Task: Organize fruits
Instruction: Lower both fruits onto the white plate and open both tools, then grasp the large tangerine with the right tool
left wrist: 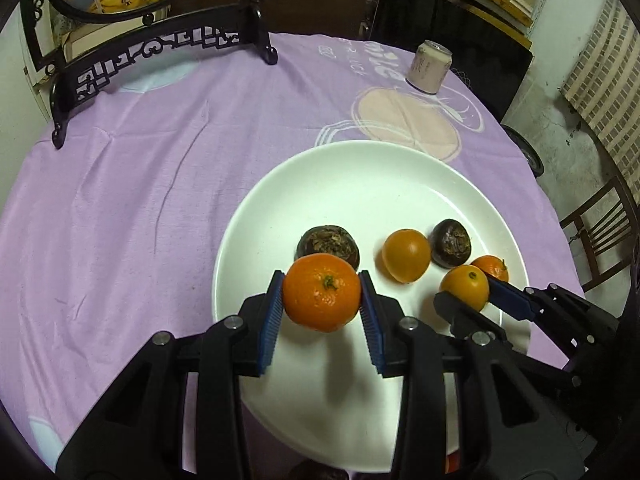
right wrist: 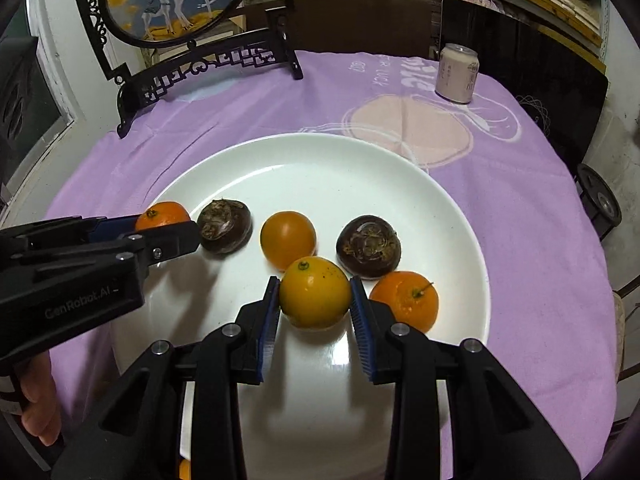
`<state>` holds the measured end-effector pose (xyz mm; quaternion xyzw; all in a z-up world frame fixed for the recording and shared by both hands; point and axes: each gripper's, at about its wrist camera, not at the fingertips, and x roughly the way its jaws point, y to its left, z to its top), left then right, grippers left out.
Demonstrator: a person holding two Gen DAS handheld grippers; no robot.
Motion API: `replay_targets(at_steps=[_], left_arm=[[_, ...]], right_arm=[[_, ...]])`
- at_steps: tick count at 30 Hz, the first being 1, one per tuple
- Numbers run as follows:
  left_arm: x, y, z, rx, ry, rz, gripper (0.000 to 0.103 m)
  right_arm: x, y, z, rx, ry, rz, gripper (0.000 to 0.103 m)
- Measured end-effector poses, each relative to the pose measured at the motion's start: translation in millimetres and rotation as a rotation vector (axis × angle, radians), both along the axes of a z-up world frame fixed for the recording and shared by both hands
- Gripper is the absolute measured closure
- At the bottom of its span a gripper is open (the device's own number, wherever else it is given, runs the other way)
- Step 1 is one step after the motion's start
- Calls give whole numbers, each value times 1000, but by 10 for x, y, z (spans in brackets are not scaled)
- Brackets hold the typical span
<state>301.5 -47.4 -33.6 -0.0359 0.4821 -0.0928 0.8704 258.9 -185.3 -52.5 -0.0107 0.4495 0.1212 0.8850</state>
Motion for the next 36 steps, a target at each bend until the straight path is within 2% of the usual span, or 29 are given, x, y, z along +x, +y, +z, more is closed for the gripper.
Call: replay_targets(at_steps=[2, 4, 5, 8, 11, 14, 16, 19, 24, 28, 33, 36], left_arm=[[31, -8, -14, -2, -5, 1, 65], [36, 0, 14, -11, -18, 6, 53], [-5, 18, 65, -19, -34, 11, 43], [-195, 82, 279, -29, -87, 11, 38], [-559, 214, 473, -61, -131, 10, 36], [-1065, 336, 530, -37, -184, 11, 24], [-1367, 410, 493, -31, -206, 7, 24], [-1723, 521, 353, -41, -206, 15, 24], [-2029, 656, 175, -35, -172, 34, 24], [-2182, 835, 81, -36, -157, 75, 24], [-2286, 958, -18, -27, -132, 84, 24], [-2349, 1018, -59, -31, -123, 86, 24]], right_arm=[[28, 22, -10, -2, -7, 3, 68], [23, 46, 24, -28, -34, -4, 50], [-13, 38, 66, -37, -52, -17, 50], [-175, -5, 234, -32, -79, -11, 49], [-540, -92, 428, -43, -122, -21, 47], [-1025, -225, 468, 4, -135, -32, 38], [-1374, -291, 413, 43, -137, -42, 36], [-1653, -348, 352, 83, -106, -58, 36], [-1950, -321, 425, 57, -127, -62, 36], [-2082, -185, 338, 64, -92, -15, 36], [-2145, 134, 115, 102, -12, 107, 36], [-2117, 323, 31, 96, 3, 147, 36]])
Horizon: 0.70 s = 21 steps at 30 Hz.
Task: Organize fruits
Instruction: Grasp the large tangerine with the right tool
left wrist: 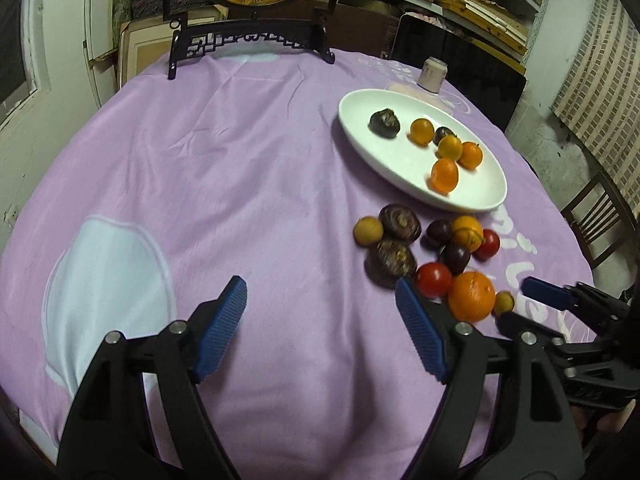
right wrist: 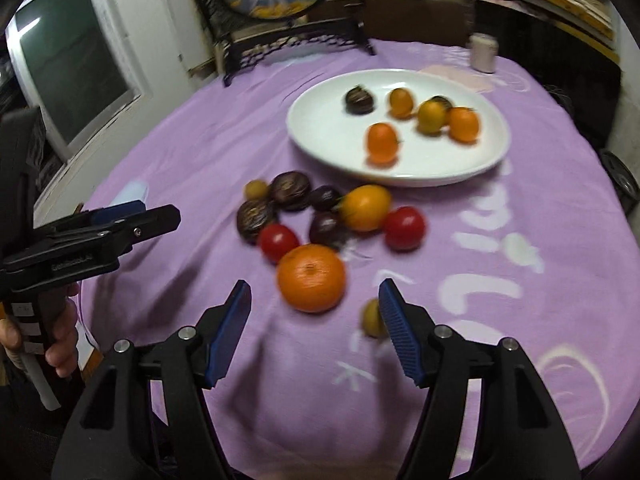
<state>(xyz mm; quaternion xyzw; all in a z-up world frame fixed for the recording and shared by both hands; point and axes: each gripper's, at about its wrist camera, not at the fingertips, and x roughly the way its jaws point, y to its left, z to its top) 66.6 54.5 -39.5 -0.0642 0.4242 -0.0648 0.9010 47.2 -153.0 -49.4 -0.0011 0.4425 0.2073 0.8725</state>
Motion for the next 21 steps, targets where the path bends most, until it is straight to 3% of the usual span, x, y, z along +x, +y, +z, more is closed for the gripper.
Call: replay_targets(at_steps=[4, 6, 8, 10, 17, 21], left_arm=[[-61, 66, -15, -6, 0, 2, 24], [-83, 103, -13, -17, 1, 2, 24], [-102, 103, -3, -22, -1, -6, 24], [-122, 72, 11, -20, -3, -18, 24], [-179, -422, -3, 19, -7, -158, 24], [-113, -728, -147, 60, 24, -212, 26]], right_arm=[[77, 168, -102, -37, 1, 21, 37], [141, 230, -184, -81, 16, 21, 42], [193, 260, -245, -110, 9, 10, 56], [201, 225, -233, -98, 2, 10, 58], [27, -312, 53, -24, -68, -120, 58], [-70, -705, 55, 21, -61, -204, 58]])
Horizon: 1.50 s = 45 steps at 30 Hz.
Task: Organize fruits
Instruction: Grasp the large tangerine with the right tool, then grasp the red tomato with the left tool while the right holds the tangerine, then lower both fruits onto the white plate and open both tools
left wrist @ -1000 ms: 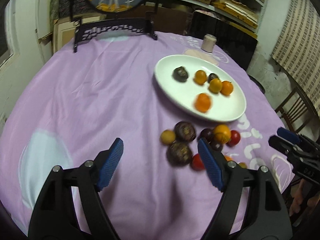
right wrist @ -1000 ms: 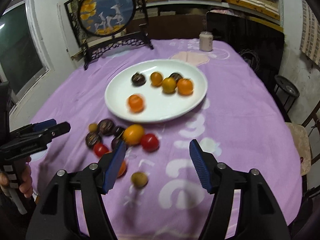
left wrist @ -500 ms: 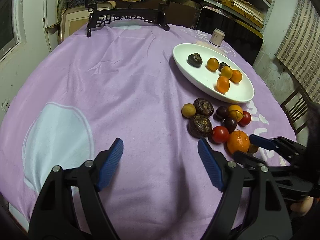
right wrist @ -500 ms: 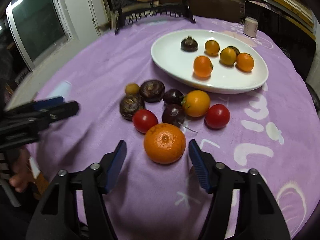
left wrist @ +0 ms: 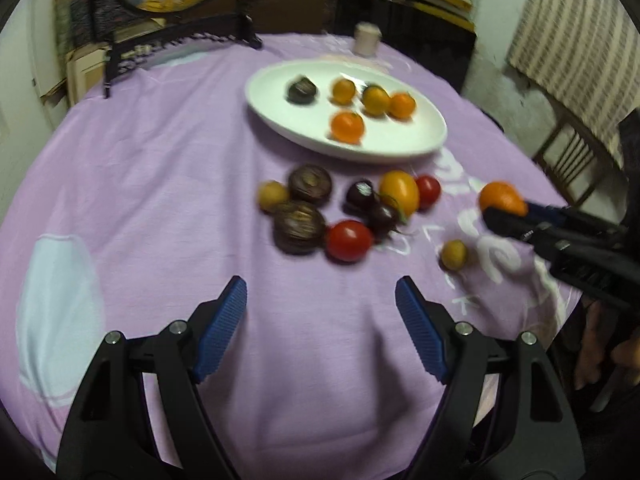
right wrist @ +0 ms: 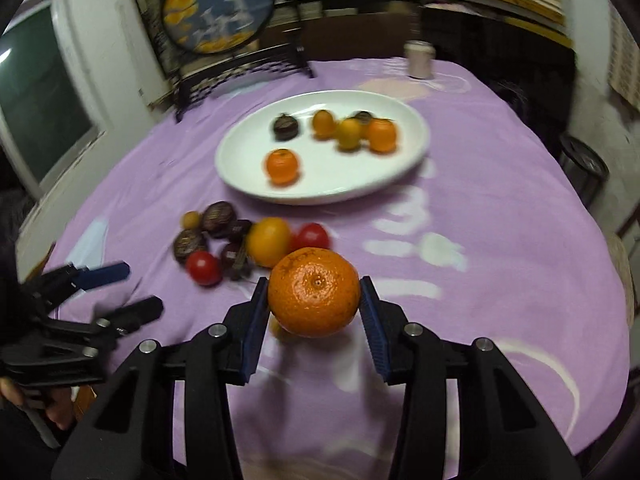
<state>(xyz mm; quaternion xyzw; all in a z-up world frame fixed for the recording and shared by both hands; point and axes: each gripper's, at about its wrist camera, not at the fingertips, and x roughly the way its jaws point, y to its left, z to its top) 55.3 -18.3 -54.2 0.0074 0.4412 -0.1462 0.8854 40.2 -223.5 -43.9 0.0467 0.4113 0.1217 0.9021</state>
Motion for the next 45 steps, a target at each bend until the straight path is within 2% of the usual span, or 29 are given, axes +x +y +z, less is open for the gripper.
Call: replay_targets(at_steps=[1, 3, 5, 13, 15, 22, 31, 34, 36, 41, 45], left_arm=[[44, -82, -62, 7, 22, -12, 28], [112, -189, -157, 21, 50, -21, 49], [191, -254, -238, 40, 64, -16, 56], [406, -414, -269, 85, 5, 3, 55], [431, -394, -259, 73, 1, 11, 70], [323, -276, -177, 24, 5, 15, 71], [258, -88, 146, -34, -24, -6, 71], [470, -12, 238, -35, -9, 6, 70], [798, 56, 286, -41, 30, 32, 70], [1777, 36, 428, -9, 50, 111, 70], [2264, -17, 368, -47, 85, 154, 70]], right_arm=[[-13, -65, -13, 14, 4, -9, 58], [-34, -178, -48, 44, 13, -22, 58], [-43, -266, -85, 70, 20, -32, 58], [-54, -444, -127, 137, 27, -39, 58], [-67, -455, -122, 144, 27, -37, 58], [-67, -397, -115, 142, 25, -21, 58], [85, -223, -70, 113, 34, 5, 58], [225, -137, -35, 99, 39, 29, 58], [395, -60, 18, 95, 39, 54, 58], [1189, 264, 278, 37, -7, 119, 58], [1740, 499, 149, -18, 33, 165, 58]])
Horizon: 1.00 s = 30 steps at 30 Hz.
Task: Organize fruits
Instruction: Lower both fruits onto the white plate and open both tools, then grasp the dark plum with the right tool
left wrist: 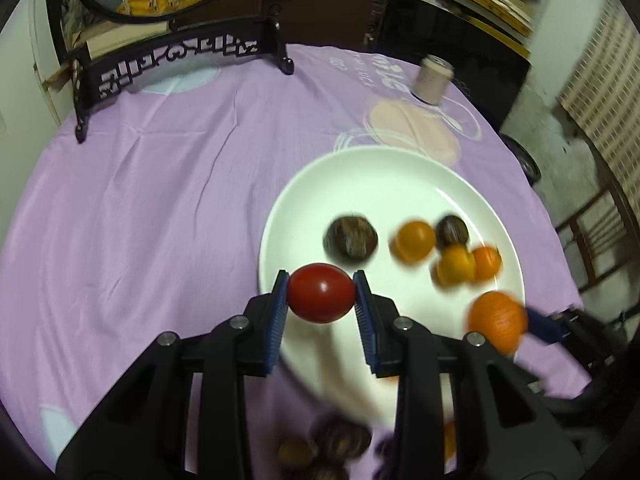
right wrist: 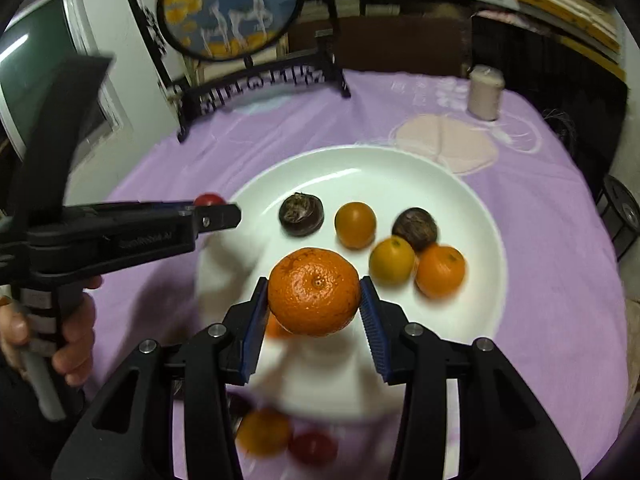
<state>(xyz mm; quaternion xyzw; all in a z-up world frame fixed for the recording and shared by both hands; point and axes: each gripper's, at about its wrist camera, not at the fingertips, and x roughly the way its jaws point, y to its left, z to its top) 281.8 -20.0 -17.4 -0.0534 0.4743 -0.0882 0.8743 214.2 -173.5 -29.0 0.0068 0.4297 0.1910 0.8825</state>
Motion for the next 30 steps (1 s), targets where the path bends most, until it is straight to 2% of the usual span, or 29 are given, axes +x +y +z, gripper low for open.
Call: replay_targets(at_steps=[3, 10, 11, 12, 14, 15, 18, 21, 24, 28, 30], left_arm=[[112, -28, -94, -30, 27, -7, 70], [217, -129, -182, -11, 30, -19, 68], [209, -127, -153, -15, 20, -14, 58], [191, -110, -122, -22, 13, -13, 40], [62, -63, 32, -38, -37, -8, 33], [-27, -46, 129, -34, -64, -11, 33], [-398, 43, 370, -56, -133, -31, 30], [-943, 152, 468, 0, -213, -36, 24], [-1441, 317, 317, 10, -241, -26, 24], [-1794, 470, 15, 15, -202, 10, 24], [-1864, 541, -63, 7, -174, 11, 24]], right_arm=[[197, 33, -162, -6, 43, 4, 58], [337, 37, -213, -19, 31, -12, 57], [333, 46, -214, -22, 23, -15, 57], [314, 31, -188, -21, 10, -22, 52], [222, -22, -56, -10, -23, -35, 47], [143, -59, 42, -9, -51, -42, 43], [-191, -199, 282, -20, -112, -74, 42], [-650, -349, 342, -1, -132, -104, 42], [-1203, -429, 183, 47, -109, -99, 42], [-1509, -357, -18, 36, -35, -96, 42], [-1586, -280, -36, 14, -27, -76, 42]])
